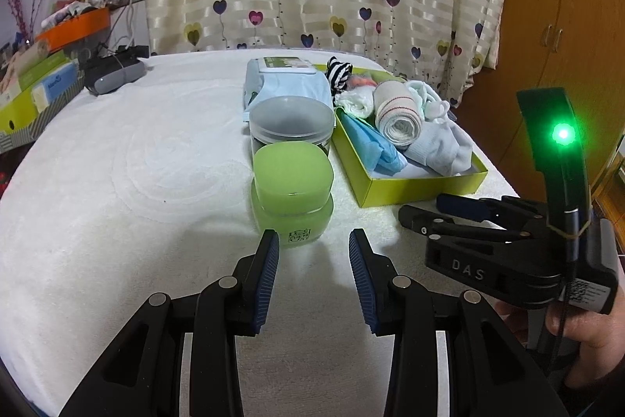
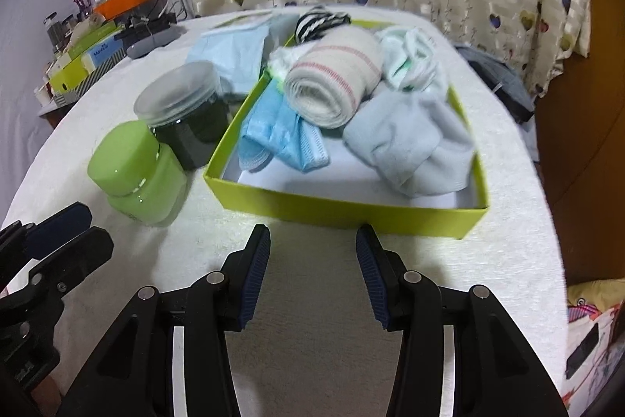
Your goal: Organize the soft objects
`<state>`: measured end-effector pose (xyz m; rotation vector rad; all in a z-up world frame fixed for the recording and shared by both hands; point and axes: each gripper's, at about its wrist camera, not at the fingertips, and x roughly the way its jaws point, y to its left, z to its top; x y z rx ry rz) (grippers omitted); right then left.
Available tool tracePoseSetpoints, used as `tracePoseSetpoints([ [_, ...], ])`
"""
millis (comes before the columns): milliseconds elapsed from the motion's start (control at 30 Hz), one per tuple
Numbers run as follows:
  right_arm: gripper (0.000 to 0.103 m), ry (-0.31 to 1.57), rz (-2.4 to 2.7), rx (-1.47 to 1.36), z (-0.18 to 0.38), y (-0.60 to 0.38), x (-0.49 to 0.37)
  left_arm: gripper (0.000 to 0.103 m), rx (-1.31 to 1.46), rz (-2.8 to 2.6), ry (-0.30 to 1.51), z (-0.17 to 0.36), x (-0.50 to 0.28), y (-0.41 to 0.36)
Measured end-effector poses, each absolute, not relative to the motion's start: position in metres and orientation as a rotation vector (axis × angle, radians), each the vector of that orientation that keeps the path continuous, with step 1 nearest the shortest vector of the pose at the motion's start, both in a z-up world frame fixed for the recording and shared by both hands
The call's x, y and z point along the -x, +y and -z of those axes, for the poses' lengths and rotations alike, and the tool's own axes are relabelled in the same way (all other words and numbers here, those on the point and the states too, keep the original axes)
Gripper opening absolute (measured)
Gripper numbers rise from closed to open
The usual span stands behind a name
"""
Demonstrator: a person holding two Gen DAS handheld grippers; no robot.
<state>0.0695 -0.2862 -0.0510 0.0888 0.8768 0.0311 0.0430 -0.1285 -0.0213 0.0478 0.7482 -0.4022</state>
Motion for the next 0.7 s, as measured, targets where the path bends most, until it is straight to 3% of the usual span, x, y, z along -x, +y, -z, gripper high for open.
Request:
tracePoseSetpoints([
  [100,0.056,0.872,-0.063,-0.126,0.052,-0.289,-0.07,0.036,-0.044,0.401,0.751,0.022,-0.044,-0.128],
  [233,0.057,0.88,-0.047,-0.084,0.053,-0.282,-0.072,0.036,-0.038,0.402,0.759,0.026,-0.044,-0.128],
  [333,0.064,0.894,-0.035,-0.019,0.054,-0.27,-0.073,0.036,-0.049,0.406,0.761,0.026,-0.041,-0.129],
  [700,0.065,0.894,-0.034,-0.019,0.054,-0.273,-0.072,0.036,-0.049,0.392,0.756,0.022,-0.041,-0.125],
])
